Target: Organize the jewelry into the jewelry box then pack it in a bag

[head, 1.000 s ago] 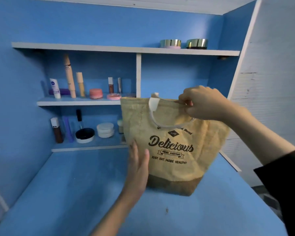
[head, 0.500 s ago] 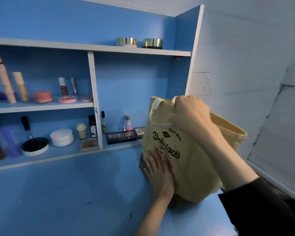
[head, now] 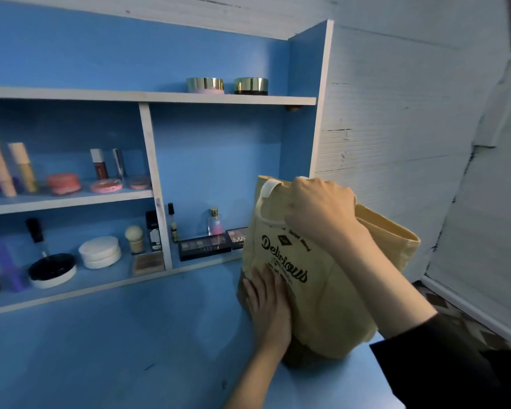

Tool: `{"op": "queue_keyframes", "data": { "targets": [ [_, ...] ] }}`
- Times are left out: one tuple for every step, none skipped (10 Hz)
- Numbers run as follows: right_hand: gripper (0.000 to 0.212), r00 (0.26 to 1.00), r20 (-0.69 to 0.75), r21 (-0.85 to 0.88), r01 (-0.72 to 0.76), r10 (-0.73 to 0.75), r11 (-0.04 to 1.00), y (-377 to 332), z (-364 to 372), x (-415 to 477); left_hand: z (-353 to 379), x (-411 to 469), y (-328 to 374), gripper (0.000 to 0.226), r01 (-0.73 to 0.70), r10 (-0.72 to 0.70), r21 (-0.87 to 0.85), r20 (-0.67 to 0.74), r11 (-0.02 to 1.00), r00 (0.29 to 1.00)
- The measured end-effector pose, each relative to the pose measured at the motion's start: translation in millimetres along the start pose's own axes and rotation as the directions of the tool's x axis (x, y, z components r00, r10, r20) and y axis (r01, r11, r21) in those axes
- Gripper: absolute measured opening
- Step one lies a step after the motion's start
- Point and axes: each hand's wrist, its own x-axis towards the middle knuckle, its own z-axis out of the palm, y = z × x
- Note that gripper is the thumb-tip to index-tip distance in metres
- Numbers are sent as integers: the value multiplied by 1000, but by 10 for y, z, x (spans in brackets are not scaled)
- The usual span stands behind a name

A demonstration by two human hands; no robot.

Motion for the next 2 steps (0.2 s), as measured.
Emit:
{"op": "queue_keyframes", "data": {
  "targets": [
    [13, 1000, 19, 21, -23, 22, 1000, 26, -12, 47, -98, -10, 81, 84, -29, 28, -18, -21, 999, 999],
    [29, 987, -157, 78, -1, 13, 997, 88, -128, -53, -362, -142, 52, 54, -40, 37, -177, -18, 983, 999]
  ]
}}
